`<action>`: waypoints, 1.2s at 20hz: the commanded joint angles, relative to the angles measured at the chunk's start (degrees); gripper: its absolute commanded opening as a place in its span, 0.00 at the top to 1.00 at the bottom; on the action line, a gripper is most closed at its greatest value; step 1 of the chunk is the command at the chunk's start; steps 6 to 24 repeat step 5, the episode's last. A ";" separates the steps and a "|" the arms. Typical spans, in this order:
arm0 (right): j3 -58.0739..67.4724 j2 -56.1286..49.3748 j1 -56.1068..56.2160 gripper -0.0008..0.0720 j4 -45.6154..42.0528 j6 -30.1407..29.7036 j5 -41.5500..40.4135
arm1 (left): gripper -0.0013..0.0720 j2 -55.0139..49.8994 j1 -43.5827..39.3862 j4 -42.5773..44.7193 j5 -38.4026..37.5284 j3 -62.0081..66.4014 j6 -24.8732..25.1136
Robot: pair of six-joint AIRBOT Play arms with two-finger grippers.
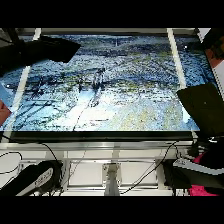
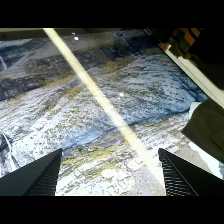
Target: Fold the clothes and pants, and hang the long-sleeved shirts on hangers.
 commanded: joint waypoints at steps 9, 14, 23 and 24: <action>0.57 1.90 12.70 0.95 7.50 -1.62 -0.24 | 0.05 -0.02 0.02 0.02 0.02 0.00 0.02; 0.57 1.90 12.70 0.95 7.50 -1.62 -0.24 | 0.05 -0.02 0.02 0.02 0.02 0.00 0.02; 0.57 1.90 12.70 0.95 7.50 -1.62 -0.24 | 0.05 -0.02 0.02 0.02 0.02 0.00 0.02; 0.57 1.90 12.70 0.95 7.50 -1.62 -0.24 | 0.05 -0.02 0.02 0.02 0.02 0.00 0.02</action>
